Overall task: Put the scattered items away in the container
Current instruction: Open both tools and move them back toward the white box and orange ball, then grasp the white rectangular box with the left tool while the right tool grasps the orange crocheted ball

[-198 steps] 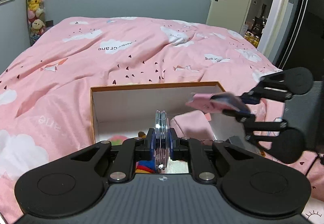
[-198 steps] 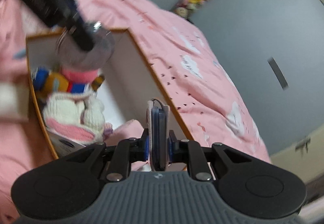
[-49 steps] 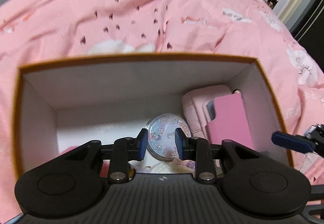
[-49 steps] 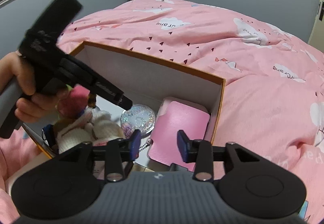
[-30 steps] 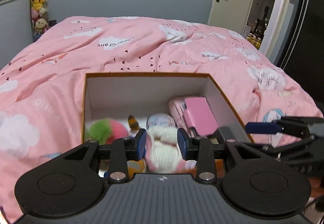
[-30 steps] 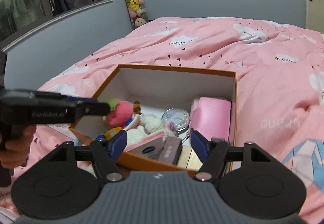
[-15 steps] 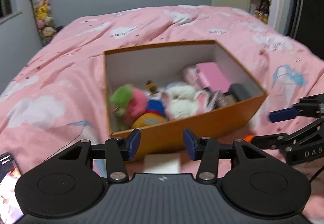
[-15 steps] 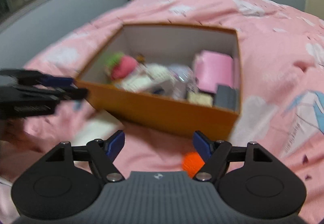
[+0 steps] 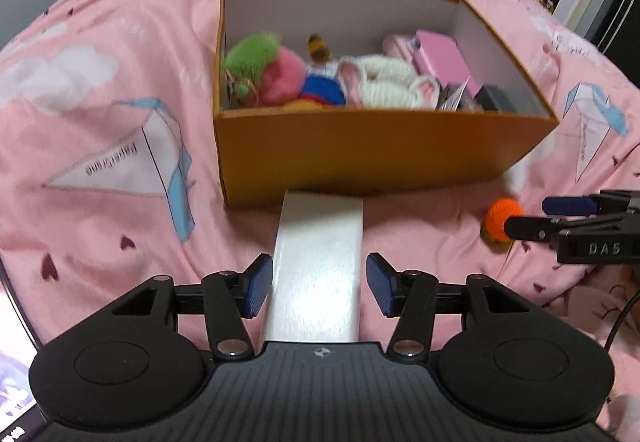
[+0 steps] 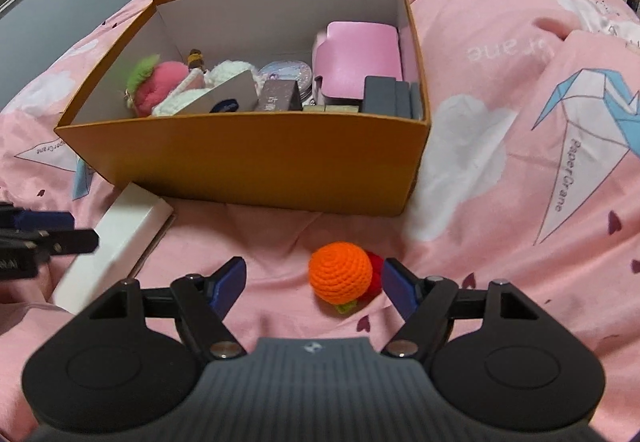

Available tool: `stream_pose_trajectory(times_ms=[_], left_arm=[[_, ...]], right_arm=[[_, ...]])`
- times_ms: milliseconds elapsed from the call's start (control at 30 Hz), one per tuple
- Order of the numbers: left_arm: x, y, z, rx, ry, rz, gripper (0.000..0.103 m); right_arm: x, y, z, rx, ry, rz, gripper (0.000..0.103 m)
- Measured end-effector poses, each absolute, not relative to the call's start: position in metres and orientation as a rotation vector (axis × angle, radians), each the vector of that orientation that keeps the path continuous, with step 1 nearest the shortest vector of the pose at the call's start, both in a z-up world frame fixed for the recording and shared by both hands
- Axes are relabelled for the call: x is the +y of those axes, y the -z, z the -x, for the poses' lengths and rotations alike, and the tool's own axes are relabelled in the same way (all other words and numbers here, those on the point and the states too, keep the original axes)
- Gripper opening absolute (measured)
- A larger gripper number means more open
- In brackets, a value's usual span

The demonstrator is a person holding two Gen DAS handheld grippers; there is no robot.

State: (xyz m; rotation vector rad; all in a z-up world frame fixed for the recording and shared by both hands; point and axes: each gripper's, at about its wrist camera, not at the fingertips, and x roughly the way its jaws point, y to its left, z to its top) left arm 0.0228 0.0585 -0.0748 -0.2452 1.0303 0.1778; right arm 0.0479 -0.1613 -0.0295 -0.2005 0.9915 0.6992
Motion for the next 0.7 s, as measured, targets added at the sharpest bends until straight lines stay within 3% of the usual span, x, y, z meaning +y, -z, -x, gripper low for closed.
stream_pose_trajectory(times_ms=[167,267,533,700], left_arm=[[0.06,0.086,-0.016,1.037,-0.161,0.306,0.061],[0.062,0.088,-0.015,1.028,-0.15,0.332,0.066],[0.056,0.089,-0.026,1.049,-0.215,0.237,0.067],[0.054,0.095,-0.032,1.098,-0.207,0.196,0.074]], right_arm=[[-0.159,0.039,-0.046,1.006,-0.692,0.208,0.077],[-0.159,0.043,-0.048,1.015,-0.697,0.196,0.076],[-0.155,0.05,-0.055,1.037,-0.696,0.18,0.074],[-0.153,0.055,-0.06,1.05,-0.697,0.169,0.075]])
